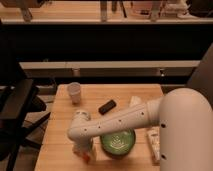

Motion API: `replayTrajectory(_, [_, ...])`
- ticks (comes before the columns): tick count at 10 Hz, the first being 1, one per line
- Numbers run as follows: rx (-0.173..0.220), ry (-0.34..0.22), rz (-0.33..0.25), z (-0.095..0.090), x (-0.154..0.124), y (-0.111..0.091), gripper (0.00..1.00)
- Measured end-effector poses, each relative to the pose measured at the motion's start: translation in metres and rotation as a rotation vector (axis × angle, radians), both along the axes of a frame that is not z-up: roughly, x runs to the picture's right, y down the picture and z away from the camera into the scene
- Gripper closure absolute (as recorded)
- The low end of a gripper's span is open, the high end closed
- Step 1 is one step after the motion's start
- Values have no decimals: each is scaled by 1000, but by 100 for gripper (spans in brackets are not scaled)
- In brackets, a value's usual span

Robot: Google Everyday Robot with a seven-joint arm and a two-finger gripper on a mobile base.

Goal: Place the pepper in the ceramic bowl

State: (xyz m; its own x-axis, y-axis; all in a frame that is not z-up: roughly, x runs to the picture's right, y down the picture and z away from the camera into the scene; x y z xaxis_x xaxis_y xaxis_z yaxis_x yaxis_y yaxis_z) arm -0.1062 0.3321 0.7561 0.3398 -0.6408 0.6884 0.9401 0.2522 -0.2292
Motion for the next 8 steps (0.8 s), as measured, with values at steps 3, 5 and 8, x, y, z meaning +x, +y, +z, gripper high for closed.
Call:
replayTrajectory(3, [1,-4,0,-3,0,-3,82])
replayTrajectory(5, [-1,1,-5,-5,3,-4,96])
replayTrajectory(8, [6,6,15,-5,8,4,97])
